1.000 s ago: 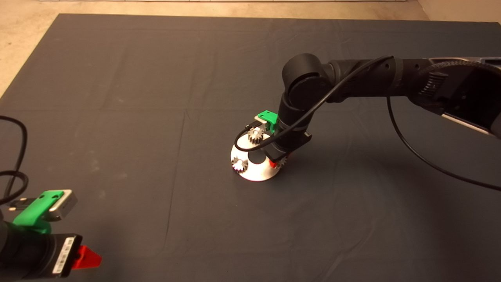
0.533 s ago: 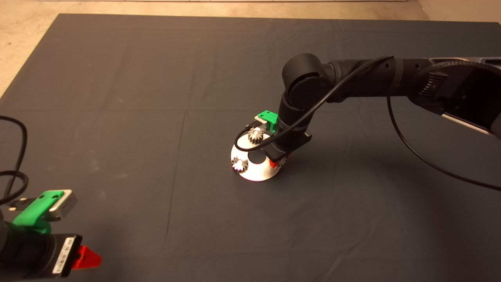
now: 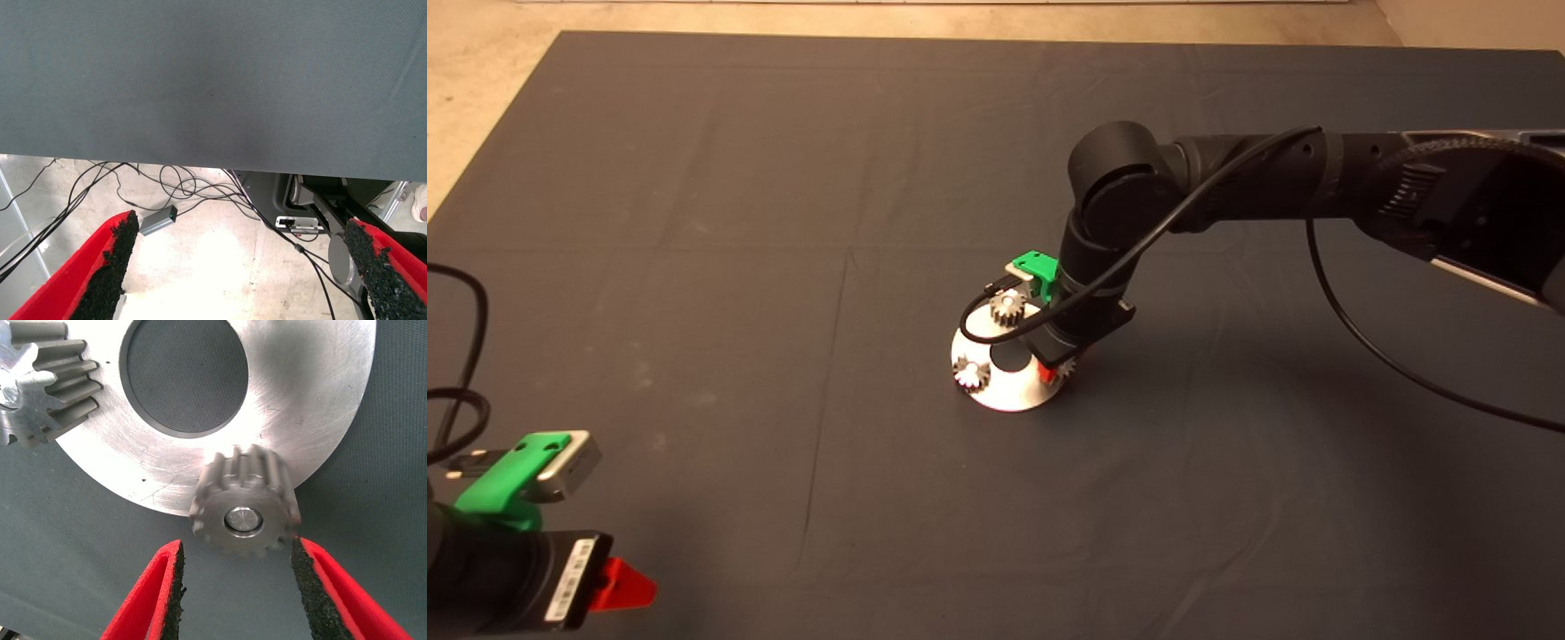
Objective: Install three planetary gears onto the carrier pins
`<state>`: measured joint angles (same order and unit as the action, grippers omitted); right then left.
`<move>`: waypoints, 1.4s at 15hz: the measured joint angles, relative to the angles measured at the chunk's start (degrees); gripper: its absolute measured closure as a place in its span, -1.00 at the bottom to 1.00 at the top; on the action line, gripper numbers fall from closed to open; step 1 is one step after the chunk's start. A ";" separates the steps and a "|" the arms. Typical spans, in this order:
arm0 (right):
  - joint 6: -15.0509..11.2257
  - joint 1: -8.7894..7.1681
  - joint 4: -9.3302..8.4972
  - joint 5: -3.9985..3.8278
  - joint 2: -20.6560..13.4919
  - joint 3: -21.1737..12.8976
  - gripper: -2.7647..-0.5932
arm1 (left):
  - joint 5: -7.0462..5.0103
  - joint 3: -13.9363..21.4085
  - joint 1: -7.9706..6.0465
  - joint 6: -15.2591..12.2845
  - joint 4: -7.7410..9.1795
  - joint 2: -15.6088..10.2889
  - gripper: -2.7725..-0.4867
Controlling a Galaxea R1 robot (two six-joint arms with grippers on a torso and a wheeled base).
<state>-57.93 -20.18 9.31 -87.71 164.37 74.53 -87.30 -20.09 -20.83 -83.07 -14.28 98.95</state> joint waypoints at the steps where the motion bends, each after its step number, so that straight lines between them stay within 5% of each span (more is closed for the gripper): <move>1: 0.00 0.00 0.00 0.01 -0.03 -0.01 0.35 | 0.00 0.00 0.00 0.00 0.00 -0.09 -0.49; 6: -0.04 -1.15 -0.28 0.32 -2.40 -5.22 0.22 | 0.00 0.00 0.00 0.10 0.11 -0.06 -0.49; 8: -0.22 -4.64 -0.74 0.71 -8.22 -12.08 0.09 | 0.00 0.00 0.00 1.51 0.20 0.03 -0.61; 10: -1.56 -6.99 -0.85 0.05 -16.65 -18.08 0.01 | 0.00 0.00 0.01 4.38 1.11 0.05 -0.63; 12: -5.46 -7.11 -1.55 -0.60 -23.75 -27.23 -0.05 | 0.02 0.00 0.00 4.72 2.37 0.16 -0.75; 15: -14.31 -7.58 -3.21 0.67 -34.31 -40.25 -0.18 | -0.05 0.02 0.00 5.45 5.54 0.80 -0.87; 18: -21.62 -8.37 -4.20 -0.49 -47.10 -47.46 -0.31 | 0.32 0.02 -0.02 5.66 9.06 4.93 -0.98; 21: -23.62 -8.42 -5.51 -0.47 -50.94 -49.87 -0.34 | 0.17 0.11 -1.15 5.75 12.54 5.29 -0.99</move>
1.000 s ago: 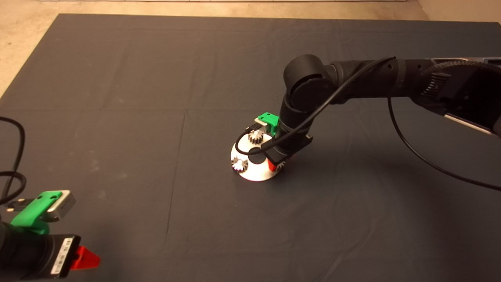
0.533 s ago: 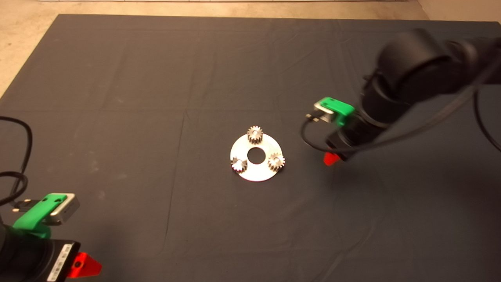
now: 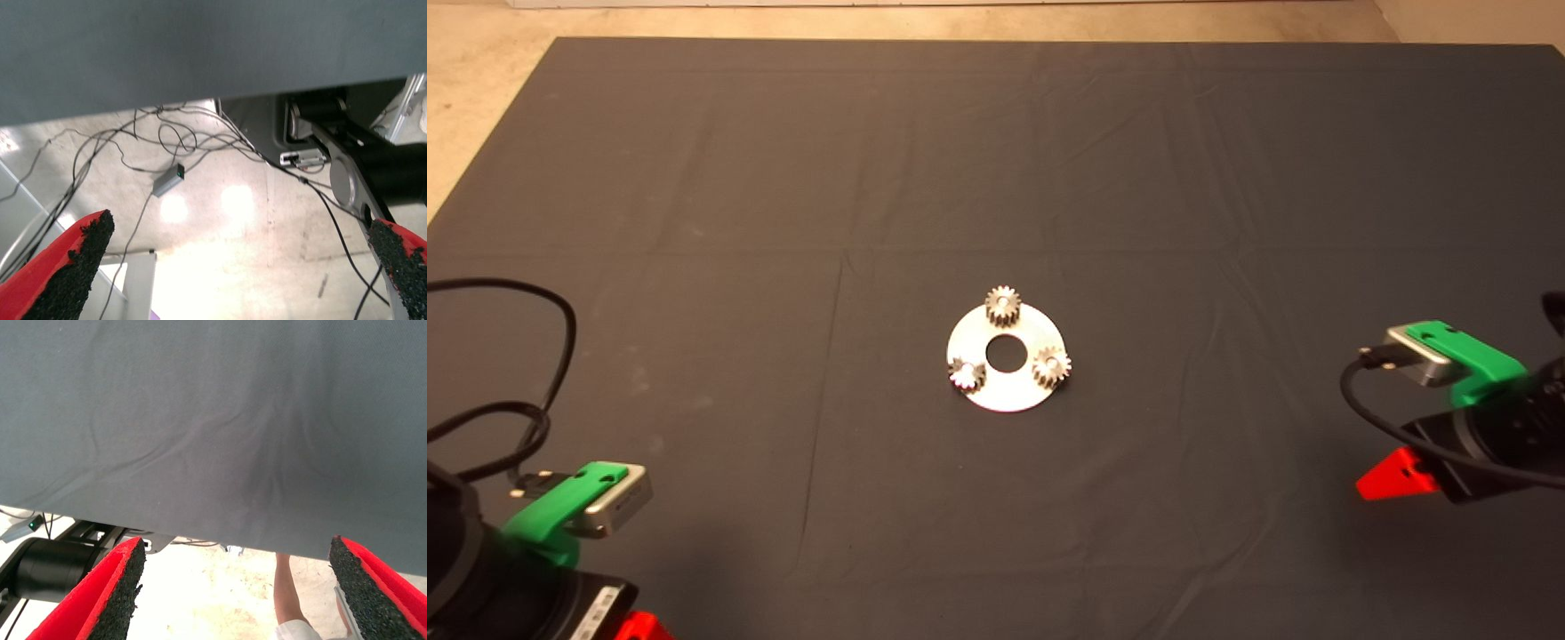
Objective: Install three planetary gears onto the carrier pins
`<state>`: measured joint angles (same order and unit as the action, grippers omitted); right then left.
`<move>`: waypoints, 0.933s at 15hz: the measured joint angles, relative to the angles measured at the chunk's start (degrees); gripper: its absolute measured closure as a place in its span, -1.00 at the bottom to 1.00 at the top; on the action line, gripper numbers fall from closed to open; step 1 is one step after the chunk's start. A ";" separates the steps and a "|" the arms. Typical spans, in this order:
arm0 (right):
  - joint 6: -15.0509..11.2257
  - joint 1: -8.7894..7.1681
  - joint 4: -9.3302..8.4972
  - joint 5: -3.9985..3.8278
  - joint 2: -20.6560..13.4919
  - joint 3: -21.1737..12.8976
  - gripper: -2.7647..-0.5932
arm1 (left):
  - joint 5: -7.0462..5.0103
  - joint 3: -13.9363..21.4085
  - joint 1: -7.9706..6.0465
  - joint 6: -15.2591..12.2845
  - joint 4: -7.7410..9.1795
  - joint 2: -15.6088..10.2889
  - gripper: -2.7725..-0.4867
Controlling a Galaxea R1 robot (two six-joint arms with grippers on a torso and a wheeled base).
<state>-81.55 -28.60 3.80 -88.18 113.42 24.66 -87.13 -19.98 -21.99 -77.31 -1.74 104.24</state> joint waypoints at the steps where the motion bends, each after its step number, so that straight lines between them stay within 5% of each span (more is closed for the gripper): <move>1: -0.16 0.00 -0.06 0.46 -0.13 -0.42 -0.44 | -0.16 0.00 -0.83 0.00 1.56 0.04 -0.99; 4: -0.92 0.00 -0.56 0.44 -1.55 -0.97 -0.52 | -0.06 0.02 -4.07 -0.02 2.77 2.36 -0.99; 14: -1.08 -0.12 -0.85 0.33 -0.63 -1.38 -0.89 | -0.20 0.04 -5.05 -1.71 4.15 1.96 -0.99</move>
<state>-82.63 -28.72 2.95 -87.85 112.80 23.28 -87.32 -19.94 -27.04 -79.02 2.41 106.20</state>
